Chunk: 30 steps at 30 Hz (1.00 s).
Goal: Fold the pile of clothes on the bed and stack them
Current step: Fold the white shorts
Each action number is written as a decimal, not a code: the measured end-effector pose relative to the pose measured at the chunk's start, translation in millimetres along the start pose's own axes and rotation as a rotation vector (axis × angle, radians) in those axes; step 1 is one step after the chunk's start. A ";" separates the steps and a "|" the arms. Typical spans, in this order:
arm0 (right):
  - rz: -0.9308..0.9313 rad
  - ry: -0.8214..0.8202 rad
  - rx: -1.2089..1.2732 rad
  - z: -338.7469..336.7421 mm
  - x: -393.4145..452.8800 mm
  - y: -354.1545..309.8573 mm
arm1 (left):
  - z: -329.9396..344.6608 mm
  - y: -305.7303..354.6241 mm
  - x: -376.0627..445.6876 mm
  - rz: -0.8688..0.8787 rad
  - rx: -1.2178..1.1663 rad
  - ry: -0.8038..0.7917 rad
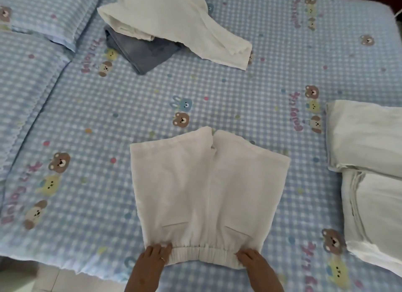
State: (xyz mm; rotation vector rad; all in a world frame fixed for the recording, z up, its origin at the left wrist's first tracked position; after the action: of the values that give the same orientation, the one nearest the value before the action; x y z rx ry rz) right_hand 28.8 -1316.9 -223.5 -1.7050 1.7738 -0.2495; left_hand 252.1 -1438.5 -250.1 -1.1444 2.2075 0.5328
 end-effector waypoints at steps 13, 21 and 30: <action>-0.183 0.197 -0.047 -10.4 71.8 -127.7 | -116.3 -101.3 57.5 -0.477 -0.389 0.253; 0.102 0.309 0.145 65.5 162.0 -178.2 | -174.9 -130.0 164.2 0.145 0.278 0.304; 0.398 0.534 0.368 72.7 143.9 -149.4 | -169.1 -123.7 208.3 0.536 0.539 0.392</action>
State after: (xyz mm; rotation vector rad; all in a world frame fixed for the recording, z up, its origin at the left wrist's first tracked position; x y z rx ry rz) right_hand 201.8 -1451.2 -242.2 -1.0524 2.2280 -0.8545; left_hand 206.3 -1729.5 -271.5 -0.3882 2.7688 -0.1132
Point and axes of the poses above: each hand's wrist, its own x-axis towards the middle knuckle, its own z-axis out of the palm, y = z × x, the point moved 9 cm from there along x, towards the middle knuckle, and after that the axes turned 13 degrees about -z, right-handed, at the moved point
